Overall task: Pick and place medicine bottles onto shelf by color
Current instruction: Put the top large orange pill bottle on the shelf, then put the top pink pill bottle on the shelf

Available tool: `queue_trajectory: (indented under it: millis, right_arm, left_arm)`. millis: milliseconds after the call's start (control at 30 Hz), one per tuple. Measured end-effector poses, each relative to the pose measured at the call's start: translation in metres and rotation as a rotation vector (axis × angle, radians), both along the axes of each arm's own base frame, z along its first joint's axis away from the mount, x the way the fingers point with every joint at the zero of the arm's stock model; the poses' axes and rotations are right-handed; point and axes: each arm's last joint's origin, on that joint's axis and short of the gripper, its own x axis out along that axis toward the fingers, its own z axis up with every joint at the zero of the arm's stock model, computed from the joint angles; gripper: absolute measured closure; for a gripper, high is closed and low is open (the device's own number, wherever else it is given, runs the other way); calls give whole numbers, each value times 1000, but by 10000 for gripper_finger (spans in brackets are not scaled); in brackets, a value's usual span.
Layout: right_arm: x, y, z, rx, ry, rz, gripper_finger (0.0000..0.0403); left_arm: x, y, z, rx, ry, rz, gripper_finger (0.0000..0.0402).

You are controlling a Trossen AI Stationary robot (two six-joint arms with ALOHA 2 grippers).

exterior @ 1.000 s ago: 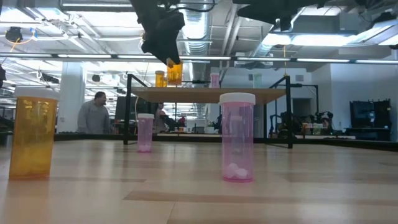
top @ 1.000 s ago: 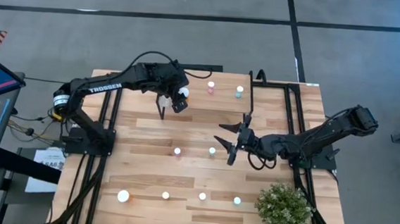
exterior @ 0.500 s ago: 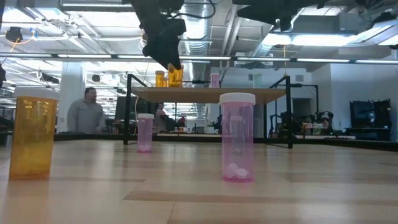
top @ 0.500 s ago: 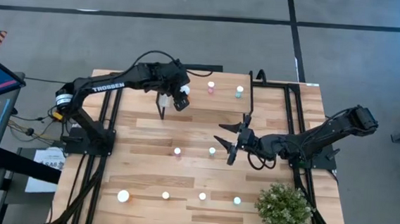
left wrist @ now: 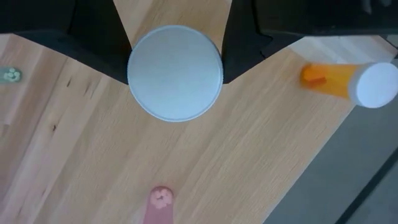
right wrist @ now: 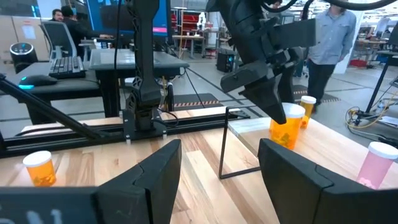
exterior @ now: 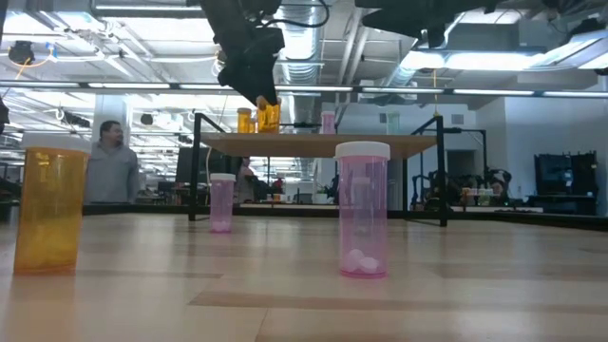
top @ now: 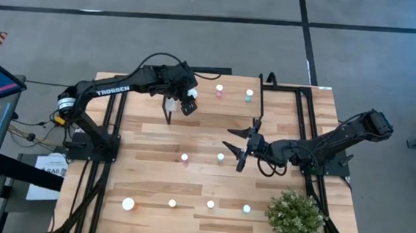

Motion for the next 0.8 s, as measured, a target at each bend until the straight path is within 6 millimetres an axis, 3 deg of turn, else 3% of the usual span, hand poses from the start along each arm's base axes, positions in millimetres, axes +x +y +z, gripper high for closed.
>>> queue_trajectory:
  millis: [400,633,800]
  right_arm:
    - [0,0,0,0,0,0,168]
    - [0,0,-1,-1,6,0,168]
    - [0,0,-1,0,12,0,168]
  left_arm:
    - [-1,0,3,0,2,0,163]
    - [-12,-7,28,24,-20,-16,163]
    - [-34,-21,54,36,-117,-122,163]
